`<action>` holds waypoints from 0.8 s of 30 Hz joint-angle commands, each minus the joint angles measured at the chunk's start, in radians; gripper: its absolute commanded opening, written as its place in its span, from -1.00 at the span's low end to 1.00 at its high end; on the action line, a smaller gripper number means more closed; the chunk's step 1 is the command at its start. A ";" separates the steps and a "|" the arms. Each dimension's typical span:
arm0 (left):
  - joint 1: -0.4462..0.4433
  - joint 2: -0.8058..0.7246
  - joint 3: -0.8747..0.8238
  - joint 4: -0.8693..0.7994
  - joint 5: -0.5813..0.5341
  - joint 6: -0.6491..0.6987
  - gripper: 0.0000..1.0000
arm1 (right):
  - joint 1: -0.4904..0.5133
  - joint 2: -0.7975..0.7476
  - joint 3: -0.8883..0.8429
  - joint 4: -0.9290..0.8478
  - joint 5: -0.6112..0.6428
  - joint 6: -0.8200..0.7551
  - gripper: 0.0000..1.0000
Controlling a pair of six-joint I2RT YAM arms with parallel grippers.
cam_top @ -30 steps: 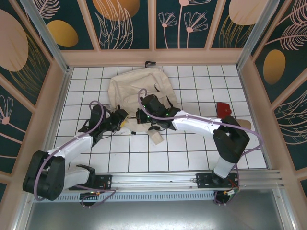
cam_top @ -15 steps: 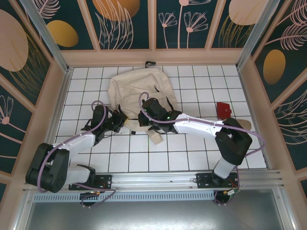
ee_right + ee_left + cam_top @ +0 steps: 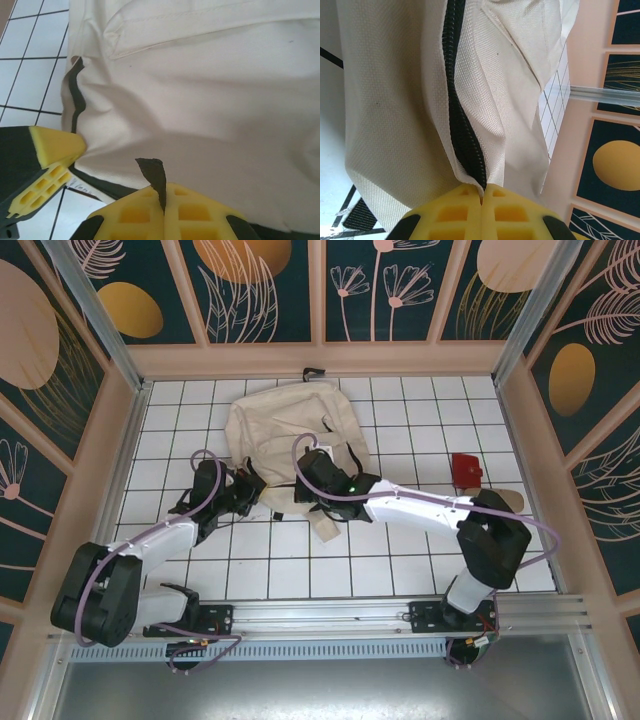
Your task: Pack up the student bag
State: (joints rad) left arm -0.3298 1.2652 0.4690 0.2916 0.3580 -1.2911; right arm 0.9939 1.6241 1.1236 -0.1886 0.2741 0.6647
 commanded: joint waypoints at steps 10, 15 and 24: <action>0.028 -0.043 -0.003 -0.130 -0.176 0.049 -1.00 | -0.067 -0.051 0.004 -0.223 0.292 0.090 -0.99; 0.061 -0.044 0.003 -0.146 -0.182 0.075 -1.00 | -0.121 -0.084 -0.023 -0.206 0.297 0.056 -0.98; 0.154 -0.034 0.087 -0.246 -0.262 0.200 -1.00 | -0.195 -0.112 -0.033 -0.167 0.269 -0.039 -0.99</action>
State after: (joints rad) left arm -0.2276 1.2320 0.5224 0.1257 0.2455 -1.1656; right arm 0.8242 1.5600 1.1042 -0.3260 0.4706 0.6880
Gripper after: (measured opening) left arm 0.049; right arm 0.048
